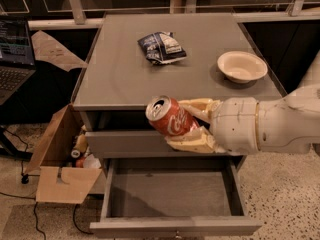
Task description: Pick coke can from middle drawer and place on counter
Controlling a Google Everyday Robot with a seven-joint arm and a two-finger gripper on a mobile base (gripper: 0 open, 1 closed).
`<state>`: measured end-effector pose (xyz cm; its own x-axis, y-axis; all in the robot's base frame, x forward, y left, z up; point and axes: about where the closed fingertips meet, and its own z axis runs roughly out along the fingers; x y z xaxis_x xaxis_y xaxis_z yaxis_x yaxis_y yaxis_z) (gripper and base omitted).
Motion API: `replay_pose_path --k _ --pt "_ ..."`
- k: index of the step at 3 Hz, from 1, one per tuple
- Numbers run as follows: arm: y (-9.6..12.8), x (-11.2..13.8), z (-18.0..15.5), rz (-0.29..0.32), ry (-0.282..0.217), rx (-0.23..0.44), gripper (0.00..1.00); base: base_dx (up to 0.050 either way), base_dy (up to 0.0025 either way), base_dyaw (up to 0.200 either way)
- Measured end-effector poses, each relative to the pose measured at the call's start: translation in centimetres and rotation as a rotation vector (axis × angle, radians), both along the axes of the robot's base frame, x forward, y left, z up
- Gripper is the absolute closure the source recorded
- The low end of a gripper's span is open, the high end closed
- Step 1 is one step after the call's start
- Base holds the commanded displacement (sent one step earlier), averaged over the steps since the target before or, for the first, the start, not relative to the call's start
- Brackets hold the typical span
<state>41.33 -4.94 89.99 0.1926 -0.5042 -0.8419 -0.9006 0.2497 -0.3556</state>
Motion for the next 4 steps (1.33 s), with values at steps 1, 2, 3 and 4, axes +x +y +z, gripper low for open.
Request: replay_pose_path --k 1,2,3,4 --pt "-1.2 2.3 0.9 -0.054 -0.016 -0.015 1.0 0.0 0.0 0.0" --pt "-2.5 4.6 1.0 -0.111 -0.016 -0.011 1.0 0.0 0.0 0.0" --pt "-2.7 7.3 1.4 -0.142 -0.017 -0.025 1.0 0.0 0.0 0.0" --pt "-2.2 9.2 2.8 -0.143 -0.052 -0.076 1.0 0.0 0.0 0.0"
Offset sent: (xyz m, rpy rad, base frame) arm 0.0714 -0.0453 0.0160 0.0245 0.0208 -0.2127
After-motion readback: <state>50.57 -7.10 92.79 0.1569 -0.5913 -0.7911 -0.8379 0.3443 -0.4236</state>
